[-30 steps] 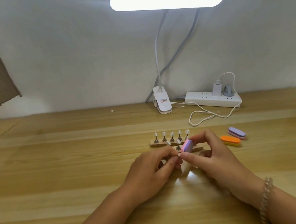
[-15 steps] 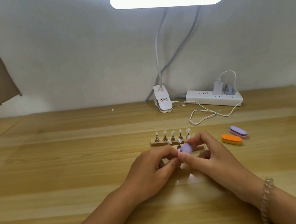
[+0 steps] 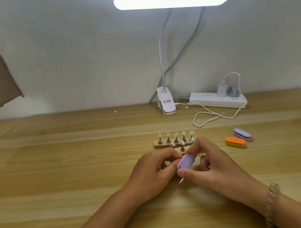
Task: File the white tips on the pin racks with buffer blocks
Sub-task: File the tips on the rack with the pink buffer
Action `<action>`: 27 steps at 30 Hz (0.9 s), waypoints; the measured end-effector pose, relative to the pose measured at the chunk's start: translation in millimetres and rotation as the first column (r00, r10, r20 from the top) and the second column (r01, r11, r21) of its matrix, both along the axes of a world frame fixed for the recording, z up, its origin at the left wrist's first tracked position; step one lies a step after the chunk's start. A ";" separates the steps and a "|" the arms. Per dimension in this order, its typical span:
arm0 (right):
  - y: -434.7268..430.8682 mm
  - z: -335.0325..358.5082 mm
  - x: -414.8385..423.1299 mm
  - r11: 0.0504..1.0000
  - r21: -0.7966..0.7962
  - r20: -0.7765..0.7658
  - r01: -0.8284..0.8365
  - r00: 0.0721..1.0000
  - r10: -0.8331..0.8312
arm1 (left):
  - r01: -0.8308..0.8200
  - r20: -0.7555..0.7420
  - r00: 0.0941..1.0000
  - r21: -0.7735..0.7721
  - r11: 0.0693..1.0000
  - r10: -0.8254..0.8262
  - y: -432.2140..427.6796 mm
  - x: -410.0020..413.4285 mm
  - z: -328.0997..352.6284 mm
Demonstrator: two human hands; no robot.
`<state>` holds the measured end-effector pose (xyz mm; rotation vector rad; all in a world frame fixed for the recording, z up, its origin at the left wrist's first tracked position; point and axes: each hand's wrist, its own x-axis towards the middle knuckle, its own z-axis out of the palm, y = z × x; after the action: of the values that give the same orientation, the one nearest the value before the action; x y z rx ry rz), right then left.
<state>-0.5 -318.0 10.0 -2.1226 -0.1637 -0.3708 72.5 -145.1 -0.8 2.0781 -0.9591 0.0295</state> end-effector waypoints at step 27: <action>-4.3 -1.8 -1.2 0.991 0.129 -0.041 -0.019 0.999 0.025 | 0.046 -0.042 0.998 -0.036 0.998 -0.047 1.2 0.0 -1.0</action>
<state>-1.7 -322.2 8.2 -1.9981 -0.1345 -0.3146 72.5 -143.9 -1.8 2.0155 -0.9738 -0.0226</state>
